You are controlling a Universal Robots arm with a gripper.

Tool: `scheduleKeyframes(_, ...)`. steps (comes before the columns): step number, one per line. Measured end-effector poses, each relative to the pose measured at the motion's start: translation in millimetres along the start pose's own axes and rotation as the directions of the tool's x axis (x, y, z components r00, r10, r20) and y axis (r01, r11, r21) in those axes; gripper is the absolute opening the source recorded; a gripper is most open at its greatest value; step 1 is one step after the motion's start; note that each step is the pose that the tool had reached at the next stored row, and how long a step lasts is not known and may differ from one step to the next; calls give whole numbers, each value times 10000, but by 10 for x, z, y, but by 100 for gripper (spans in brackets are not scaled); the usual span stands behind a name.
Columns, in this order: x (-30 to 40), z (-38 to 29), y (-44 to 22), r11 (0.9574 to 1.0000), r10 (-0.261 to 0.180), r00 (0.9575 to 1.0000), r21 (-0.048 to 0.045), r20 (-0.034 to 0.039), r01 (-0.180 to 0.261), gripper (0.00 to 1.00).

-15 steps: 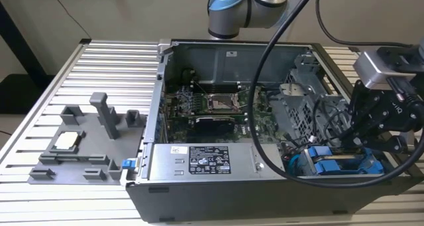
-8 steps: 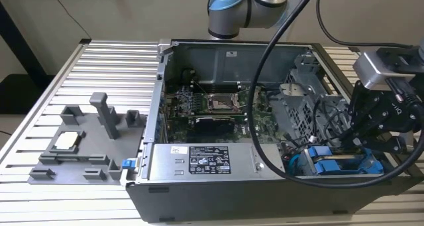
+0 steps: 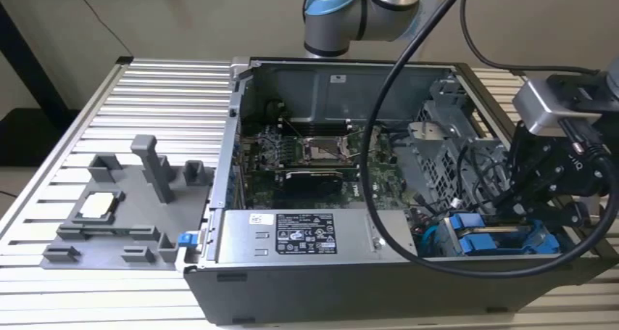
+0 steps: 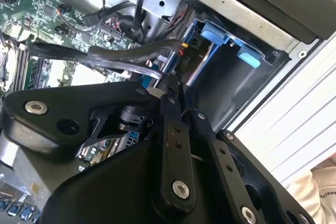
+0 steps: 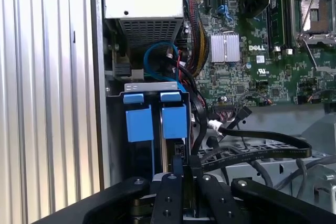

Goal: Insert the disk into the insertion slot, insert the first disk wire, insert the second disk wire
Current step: 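Insert the second disk wire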

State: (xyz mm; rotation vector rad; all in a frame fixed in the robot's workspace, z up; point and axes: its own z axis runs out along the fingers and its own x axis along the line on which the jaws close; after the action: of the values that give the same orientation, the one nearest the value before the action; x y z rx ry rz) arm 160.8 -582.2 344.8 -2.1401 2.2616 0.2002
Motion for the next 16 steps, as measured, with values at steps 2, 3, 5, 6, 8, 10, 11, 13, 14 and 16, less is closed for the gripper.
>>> scheduleKeyframes(2, 1, 8, -1, 10000, 0, 10000, -1, 29, 0, 16)
scheduleKeyframes(3, 1, 14, -1, 10000, -1, 10000, -3, 47, 1, 16)
scheduleKeyframes(5, 2, 23, -2, 10000, -3, 10000, -4, 79, 3, 16)
scheduleKeyframes(6, 2, 27, -3, 10000, -2, 10000, -4, 87, 2, 16)
scheduleKeyframes(8, 2, 33, -14, 10000, -4, 10000, -5, 89, 4, 16)
scheduleKeyframes(10, 2, 36, -26, 10000, -2, 10000, -8, 89, 2, 16)
scheduleKeyframes(11, 2, 38, -29, 10000, -1, 10000, -8, 88, 1, 16)
scheduleKeyframes(13, 3, 47, -34, 10000, -1, 10000, -9, 89, 1, 16)
scheduleKeyframes(14, 4, 54, -36, 10000, -2, 10000, -11, 89, 2, 16)
scheduleKeyframes(16, 6, 76, -38, 10000, -3, 10000, -12, 86, 3, 16)
